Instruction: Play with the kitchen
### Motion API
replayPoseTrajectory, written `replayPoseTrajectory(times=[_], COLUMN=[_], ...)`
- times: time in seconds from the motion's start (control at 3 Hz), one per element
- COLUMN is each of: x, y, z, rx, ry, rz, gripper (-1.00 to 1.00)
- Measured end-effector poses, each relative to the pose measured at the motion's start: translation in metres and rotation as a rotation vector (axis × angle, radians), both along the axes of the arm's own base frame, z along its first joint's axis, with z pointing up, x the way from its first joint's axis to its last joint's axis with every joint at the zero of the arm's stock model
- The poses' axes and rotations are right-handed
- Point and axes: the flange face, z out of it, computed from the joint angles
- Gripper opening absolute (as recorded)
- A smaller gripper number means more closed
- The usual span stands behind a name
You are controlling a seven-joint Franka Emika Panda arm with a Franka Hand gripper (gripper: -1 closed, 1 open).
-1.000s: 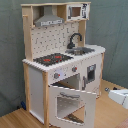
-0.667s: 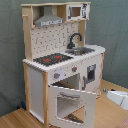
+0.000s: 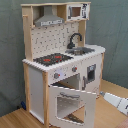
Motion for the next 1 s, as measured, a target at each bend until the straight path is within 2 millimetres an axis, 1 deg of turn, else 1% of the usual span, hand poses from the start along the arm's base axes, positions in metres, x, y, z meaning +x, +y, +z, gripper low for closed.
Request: replayPoseTrajectory(times=[1.0], x=[0.017], y=[0.035], z=[-0.025], rx=[0.254], ry=[0.028], rz=[0.094], gripper=[1.00])
